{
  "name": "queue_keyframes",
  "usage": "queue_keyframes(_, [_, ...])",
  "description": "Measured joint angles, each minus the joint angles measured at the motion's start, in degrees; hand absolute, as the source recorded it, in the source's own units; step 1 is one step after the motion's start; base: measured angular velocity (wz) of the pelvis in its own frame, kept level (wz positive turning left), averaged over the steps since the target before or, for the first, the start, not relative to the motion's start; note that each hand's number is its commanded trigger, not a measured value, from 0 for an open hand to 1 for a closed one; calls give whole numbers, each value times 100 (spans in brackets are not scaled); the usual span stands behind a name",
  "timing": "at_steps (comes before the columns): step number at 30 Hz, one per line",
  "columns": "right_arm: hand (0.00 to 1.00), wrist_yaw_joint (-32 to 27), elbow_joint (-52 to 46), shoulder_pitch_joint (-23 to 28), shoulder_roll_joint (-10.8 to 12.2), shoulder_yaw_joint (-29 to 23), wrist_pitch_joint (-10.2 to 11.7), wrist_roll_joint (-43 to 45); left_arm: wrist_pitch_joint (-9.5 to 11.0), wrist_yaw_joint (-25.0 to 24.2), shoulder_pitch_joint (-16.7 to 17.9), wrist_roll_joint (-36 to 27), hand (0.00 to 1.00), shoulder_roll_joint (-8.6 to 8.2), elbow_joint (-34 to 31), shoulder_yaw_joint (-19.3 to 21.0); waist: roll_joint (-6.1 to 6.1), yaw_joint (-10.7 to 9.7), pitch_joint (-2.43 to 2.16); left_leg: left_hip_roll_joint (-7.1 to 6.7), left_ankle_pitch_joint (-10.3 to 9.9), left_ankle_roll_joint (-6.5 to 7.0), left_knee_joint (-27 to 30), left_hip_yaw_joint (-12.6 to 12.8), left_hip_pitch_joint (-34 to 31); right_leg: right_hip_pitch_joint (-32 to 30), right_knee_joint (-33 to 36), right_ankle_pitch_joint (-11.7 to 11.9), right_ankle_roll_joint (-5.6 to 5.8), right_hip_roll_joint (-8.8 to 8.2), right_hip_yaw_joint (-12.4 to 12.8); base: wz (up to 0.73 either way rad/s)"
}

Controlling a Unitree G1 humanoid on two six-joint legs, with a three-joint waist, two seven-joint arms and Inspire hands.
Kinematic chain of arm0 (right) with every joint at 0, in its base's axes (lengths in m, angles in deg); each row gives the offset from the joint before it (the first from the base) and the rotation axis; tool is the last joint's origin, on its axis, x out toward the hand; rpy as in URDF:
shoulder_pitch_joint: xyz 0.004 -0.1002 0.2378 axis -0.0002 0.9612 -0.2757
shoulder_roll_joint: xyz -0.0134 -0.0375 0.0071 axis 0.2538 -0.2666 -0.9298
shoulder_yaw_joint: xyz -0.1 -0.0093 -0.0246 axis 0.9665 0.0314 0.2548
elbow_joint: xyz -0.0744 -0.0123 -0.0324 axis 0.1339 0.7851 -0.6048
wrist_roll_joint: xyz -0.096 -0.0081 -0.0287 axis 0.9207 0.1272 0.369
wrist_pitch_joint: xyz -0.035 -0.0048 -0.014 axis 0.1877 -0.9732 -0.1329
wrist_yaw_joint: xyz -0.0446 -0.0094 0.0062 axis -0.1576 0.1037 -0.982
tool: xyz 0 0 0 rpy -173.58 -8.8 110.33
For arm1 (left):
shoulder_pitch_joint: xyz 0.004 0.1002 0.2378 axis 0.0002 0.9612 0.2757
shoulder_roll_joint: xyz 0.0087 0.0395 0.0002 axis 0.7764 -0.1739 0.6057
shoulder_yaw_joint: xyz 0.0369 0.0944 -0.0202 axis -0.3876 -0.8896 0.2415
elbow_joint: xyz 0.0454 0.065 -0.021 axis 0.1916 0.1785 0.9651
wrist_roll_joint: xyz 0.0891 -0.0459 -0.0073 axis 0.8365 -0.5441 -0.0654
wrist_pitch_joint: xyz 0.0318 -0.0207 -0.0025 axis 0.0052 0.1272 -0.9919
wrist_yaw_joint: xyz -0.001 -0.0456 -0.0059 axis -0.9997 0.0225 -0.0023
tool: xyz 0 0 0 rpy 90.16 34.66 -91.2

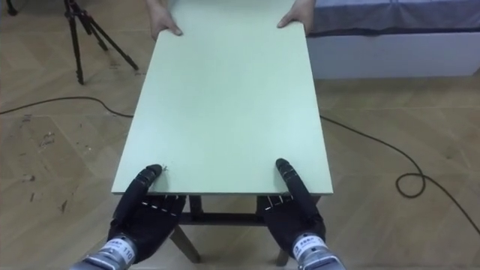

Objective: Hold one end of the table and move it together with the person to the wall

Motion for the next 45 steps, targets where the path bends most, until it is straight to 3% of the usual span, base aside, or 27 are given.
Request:
queue_keyframes(9, [100,21,-282,98,-22,9,84,236,162,-299,109,240,100,-92,-134,-79,124,-18,-73,-4,0,0,18,14,19,14,17,0,0,8,-18,0])
queue_keyframes(16, [100,232,-283,206,-5,69,236,213,460,-616,237,549,100,-182,-135,-251,105,-18,-62,0,0,0,24,78,15,-7,16,-2,2,13,16,-3])
queue_keyframes(19, [100,317,-284,251,11,92,255,185,552,-785,298,792,100,-246,-135,-253,42,-12,-21,-1,0,0,25,80,-1,-8,2,-3,4,11,0,0])
queue_keyframes(20, [100,351,-284,268,9,122,295,174,588,-815,313,844,100,-262,-135,-266,26,-11,-16,0,0,0,31,78,-17,-16,2,-3,4,11,-3,6])
queue_keyframes(22, [100,554,-284,325,-9,320,577,148,777,-945,355,887,100,-289,-142,-348,-21,11,-18,5,-1,-1,118,78,-169,-132,14,-3,4,4,-17,4])
queue_keyframes(27, [100,850,-283,385,-18,612,912,92,1013,-1142,429,945,100,-286,-161,-426,-32,4,-20,19,-13,-20,259,13,-390,-311,112,-1,1,4,-58,4])
queue_keyframes(28, [100,917,-278,419,-33,695,1029,74,1096,-1191,469,941,100,-264,-161,-506,-39,4,-17,39,-50,-51,382,-8,-447,-299,118,-1,1,6,-62,8])
queue_keyframes(30, [100,1077,-278,519,-79,714,1062,-1,1125,-1308,562,925,100,-259,-161,-558,-49,17,-15,106,-120,-62,714,-32,-618,-317,148,-1,1,16,-55,6])
queue_keyframes(32, [100,1193,-277,655,-120,722,1110,-33,1118,-1421,693,934,100,-245,-159,-635,-60,168,-6,213,-225,-119,1381,-114,-900,-388,359,-2,0,70,-72,-12])
queue_keyframes(35, [100,1302,-178,766,-137,722,1159,-78,1116,-1427,758,931,100,-192,-123,-734,-66,281,1,317,-221,-126,2193,-204,-1178,-372,565,-3,-3,119,-148,-4])
queue_keyframes(37, [100,1363,-179,837,-171,726,1192,-26,1115,-1487,789,930,100,-146,-124,-771,-61,335,0,361,-174,-203,2783,-303,-1563,-390,491,-44,-71,193,-149,-1])
queue_keyframes(39, [100,1396,-181,826,-131,722,1298,6,1107,-1547,791,928,100,-168,-125,-797,-56,437,-5,396,-156,-240,2986,-305,-1749,-503,425,-73,-206,200,-197,-20])
queue_keyframes(41, [100,1429,-192,804,-147,728,1303,-5,1105,-1573,802,931,100,-209,-124,-799,10,485,13,528,-176,-326,3432,-307,-1879,-610,375,-10,-323,235,-417,-28])
queue_keyframes(43, [100,1433,-192,743,-205,724,1285,44,1089,-1681,891,818,100,-232,-123,-807,278,457,21,828,-271,-481,4393,-326,-1707,-627,418,37,-408,441,-708,-10])
queue_keyframes(45, [100,1434,-195,684,-215,684,1299,44,1038,-1684,800,792,100,-198,-125,-809,360,261,65,869,-322,-522,4200,-457,-1371,-853,600,48,-426,460,-927,38])
